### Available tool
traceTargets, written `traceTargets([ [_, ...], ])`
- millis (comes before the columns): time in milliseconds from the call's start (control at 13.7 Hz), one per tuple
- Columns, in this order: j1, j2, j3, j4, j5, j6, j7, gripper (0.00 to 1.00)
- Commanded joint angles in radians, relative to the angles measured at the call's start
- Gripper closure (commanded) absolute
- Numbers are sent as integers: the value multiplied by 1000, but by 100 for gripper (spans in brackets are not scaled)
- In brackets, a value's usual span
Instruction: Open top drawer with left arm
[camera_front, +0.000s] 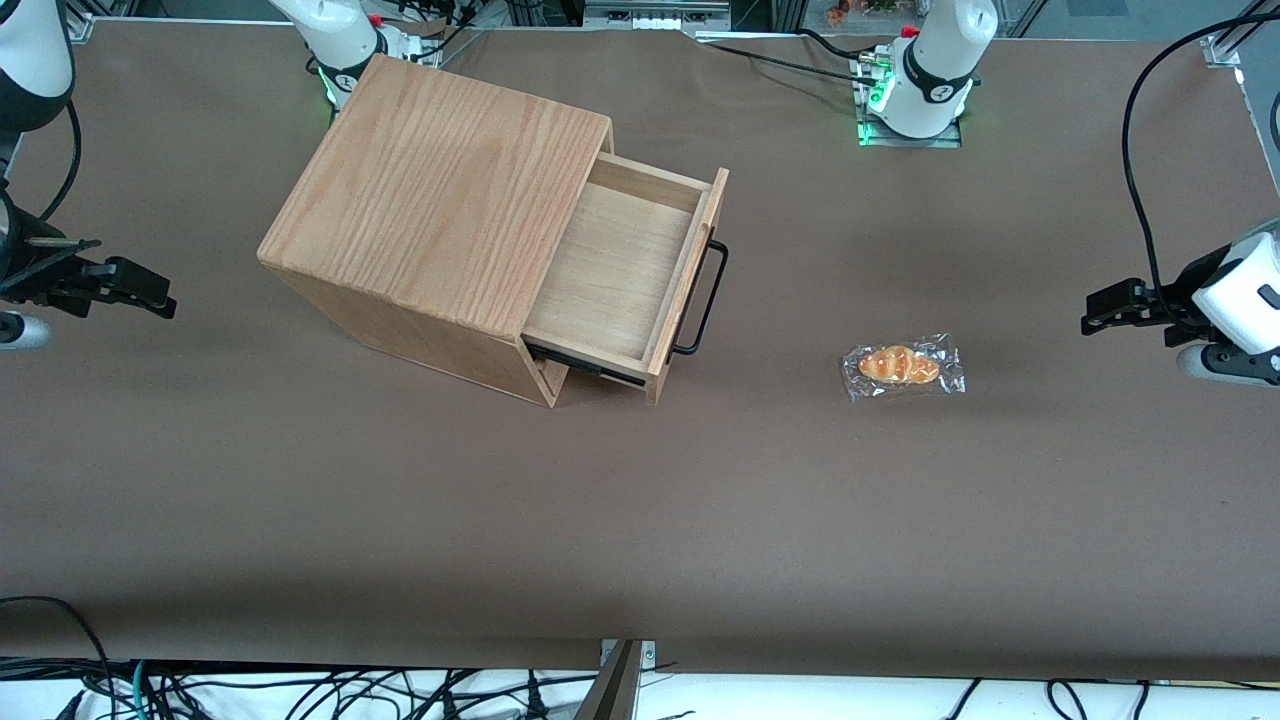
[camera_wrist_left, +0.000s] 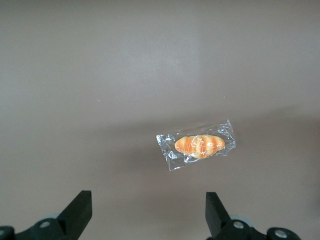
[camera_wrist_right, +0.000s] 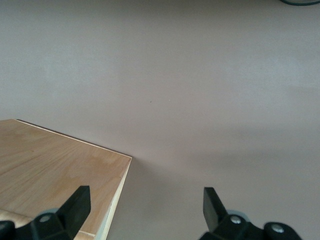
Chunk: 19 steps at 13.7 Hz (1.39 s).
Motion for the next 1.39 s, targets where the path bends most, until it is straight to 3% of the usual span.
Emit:
traceTargets([
  [0,11,-5,3,-19,-2,6,5,0],
  [1317,7,-8,2,-16,-11,-81,10,0],
])
